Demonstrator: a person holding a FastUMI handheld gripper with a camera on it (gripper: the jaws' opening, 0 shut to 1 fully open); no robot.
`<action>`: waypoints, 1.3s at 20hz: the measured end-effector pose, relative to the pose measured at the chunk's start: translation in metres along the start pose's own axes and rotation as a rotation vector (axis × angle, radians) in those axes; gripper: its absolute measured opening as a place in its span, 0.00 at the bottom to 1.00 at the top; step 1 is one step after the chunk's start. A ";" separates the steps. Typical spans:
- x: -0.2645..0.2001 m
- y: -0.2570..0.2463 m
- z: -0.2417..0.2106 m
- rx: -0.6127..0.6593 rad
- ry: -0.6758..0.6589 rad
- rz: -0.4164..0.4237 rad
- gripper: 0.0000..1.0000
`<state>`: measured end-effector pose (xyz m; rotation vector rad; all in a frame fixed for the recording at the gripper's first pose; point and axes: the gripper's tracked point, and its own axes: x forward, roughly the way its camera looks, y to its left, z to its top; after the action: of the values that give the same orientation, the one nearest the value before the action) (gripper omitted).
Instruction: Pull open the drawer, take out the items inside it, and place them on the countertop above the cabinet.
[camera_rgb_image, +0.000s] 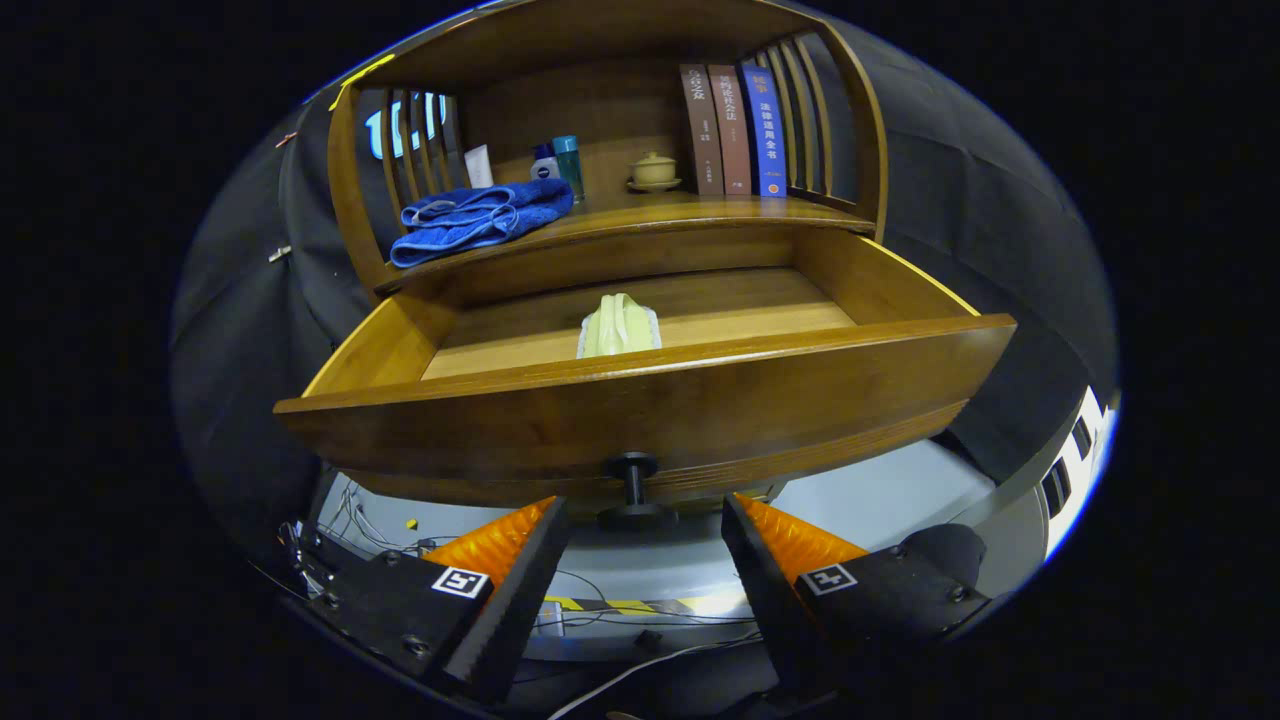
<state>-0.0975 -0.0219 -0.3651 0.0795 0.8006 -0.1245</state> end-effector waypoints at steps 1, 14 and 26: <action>-0.009 -0.003 0.003 0.002 -0.008 -0.010 0.95; 0.016 0.033 0.166 -0.046 -0.100 0.067 0.93; 0.146 0.035 0.114 -0.078 0.379 0.008 0.97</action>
<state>0.0890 -0.0130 -0.3905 0.0328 1.1828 -0.0711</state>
